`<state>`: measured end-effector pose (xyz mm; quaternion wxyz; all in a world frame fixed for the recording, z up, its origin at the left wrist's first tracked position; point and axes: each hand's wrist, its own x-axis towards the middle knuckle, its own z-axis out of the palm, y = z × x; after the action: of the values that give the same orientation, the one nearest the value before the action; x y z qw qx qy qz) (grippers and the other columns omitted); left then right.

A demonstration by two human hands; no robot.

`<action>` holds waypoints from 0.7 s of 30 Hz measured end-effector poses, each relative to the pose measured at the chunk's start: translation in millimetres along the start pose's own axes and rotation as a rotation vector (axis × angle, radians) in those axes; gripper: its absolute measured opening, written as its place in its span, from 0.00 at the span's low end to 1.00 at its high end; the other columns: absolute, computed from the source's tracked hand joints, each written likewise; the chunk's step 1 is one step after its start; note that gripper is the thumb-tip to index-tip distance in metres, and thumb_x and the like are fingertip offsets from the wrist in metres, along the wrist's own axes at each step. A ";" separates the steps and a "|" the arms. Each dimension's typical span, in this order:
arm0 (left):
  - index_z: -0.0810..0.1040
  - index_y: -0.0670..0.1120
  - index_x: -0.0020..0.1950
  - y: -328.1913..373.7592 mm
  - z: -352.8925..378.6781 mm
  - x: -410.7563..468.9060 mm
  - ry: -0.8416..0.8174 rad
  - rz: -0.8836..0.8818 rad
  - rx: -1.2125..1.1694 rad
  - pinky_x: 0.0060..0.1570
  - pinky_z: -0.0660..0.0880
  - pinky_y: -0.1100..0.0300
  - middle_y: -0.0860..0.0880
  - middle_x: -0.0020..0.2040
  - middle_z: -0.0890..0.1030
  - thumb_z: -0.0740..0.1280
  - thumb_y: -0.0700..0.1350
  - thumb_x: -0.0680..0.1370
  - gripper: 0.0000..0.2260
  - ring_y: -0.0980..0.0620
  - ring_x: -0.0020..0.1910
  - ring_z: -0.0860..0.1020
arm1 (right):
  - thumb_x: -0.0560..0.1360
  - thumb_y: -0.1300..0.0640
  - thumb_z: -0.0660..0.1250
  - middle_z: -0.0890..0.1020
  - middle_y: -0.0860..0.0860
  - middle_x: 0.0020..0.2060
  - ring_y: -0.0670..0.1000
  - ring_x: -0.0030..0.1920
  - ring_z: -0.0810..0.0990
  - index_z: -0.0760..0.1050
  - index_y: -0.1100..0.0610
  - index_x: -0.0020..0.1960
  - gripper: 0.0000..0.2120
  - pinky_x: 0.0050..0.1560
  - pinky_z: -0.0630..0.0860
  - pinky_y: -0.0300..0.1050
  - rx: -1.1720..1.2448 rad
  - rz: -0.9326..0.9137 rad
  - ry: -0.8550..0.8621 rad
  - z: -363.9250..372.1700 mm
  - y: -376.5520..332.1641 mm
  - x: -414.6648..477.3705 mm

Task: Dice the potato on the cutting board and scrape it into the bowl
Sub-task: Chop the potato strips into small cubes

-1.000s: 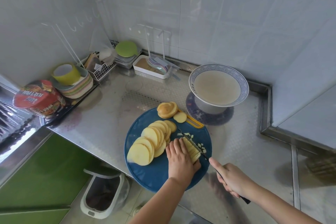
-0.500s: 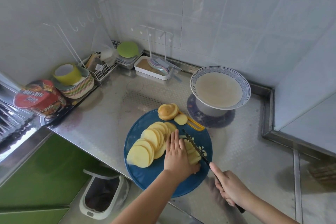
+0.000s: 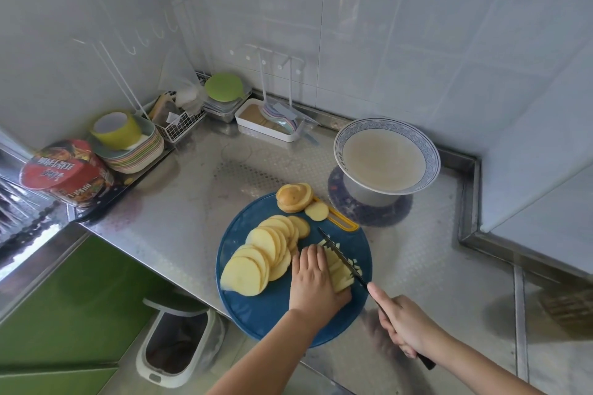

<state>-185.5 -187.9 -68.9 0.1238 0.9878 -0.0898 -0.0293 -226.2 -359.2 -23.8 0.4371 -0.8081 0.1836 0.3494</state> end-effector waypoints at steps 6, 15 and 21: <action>0.79 0.38 0.59 1.6 0.5 -0.9 -0.013 -0.013 0.037 0.57 0.76 0.47 0.43 0.54 0.80 0.58 0.67 0.62 0.39 0.43 0.52 0.79 | 0.74 0.27 0.51 0.59 0.52 0.20 0.51 0.18 0.59 0.56 0.54 0.27 0.32 0.23 0.62 0.38 -0.054 0.025 -0.043 -6.8 -6.8 -1.8; 0.78 0.39 0.58 1.6 2.9 1.4 0.008 -0.010 0.053 0.57 0.75 0.48 0.44 0.53 0.78 0.58 0.67 0.62 0.38 0.43 0.51 0.76 | 0.75 0.26 0.46 0.59 0.50 0.18 0.50 0.18 0.60 0.54 0.53 0.28 0.33 0.22 0.64 0.36 -0.138 0.114 -0.059 -2.9 -19.4 -0.1; 0.79 0.38 0.58 2.0 3.8 2.5 0.000 -0.005 0.071 0.56 0.77 0.47 0.42 0.53 0.80 0.56 0.66 0.62 0.39 0.42 0.51 0.78 | 0.74 0.25 0.46 0.57 0.50 0.20 0.50 0.20 0.57 0.54 0.53 0.30 0.32 0.23 0.60 0.38 -0.131 0.163 -0.073 -5.1 -26.1 1.8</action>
<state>-183.7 -191.1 -72.3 0.0886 0.9918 -0.0885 -0.0266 -207.2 -349.1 -8.2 0.3601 -0.8041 0.2094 0.4242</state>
